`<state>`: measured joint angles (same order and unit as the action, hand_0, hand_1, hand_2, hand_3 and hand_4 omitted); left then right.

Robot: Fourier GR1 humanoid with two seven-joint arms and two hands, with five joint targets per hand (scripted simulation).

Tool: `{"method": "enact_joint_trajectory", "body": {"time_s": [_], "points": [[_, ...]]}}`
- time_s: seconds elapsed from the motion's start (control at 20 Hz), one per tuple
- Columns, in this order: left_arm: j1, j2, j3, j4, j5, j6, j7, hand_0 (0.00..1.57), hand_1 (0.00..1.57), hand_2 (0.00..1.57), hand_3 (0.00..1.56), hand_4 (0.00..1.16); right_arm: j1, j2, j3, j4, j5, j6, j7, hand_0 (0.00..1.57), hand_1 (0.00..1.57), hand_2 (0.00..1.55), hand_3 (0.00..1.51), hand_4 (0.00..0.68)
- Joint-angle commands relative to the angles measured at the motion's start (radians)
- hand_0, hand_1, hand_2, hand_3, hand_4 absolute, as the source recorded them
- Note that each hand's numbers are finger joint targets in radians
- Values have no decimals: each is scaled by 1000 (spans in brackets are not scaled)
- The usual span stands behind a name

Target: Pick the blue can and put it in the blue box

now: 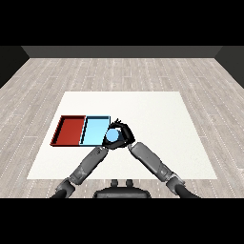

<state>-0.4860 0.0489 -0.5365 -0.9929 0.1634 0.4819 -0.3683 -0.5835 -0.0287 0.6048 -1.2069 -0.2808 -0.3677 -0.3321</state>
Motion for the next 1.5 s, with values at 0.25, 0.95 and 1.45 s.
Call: {"method": "enact_joint_trajectory", "body": {"time_s": [0.25,0.95,1.45], "points": [[-5,-47,-20,31,108,61,-74,732,732,822,636,671,-32,27,13,18,-78,21,12,1438,1438,1454,1393,600],[13,-48,43,35,179,-29,-50,1571,1571,1516,1448,1097,38,28,-54,-40,-85,58,45,0,0,0,0,0],[72,-45,62,-25,80,-20,-32,1571,1571,1558,1487,1136,62,29,-83,-59,-49,90,37,0,0,0,0,0]]}}
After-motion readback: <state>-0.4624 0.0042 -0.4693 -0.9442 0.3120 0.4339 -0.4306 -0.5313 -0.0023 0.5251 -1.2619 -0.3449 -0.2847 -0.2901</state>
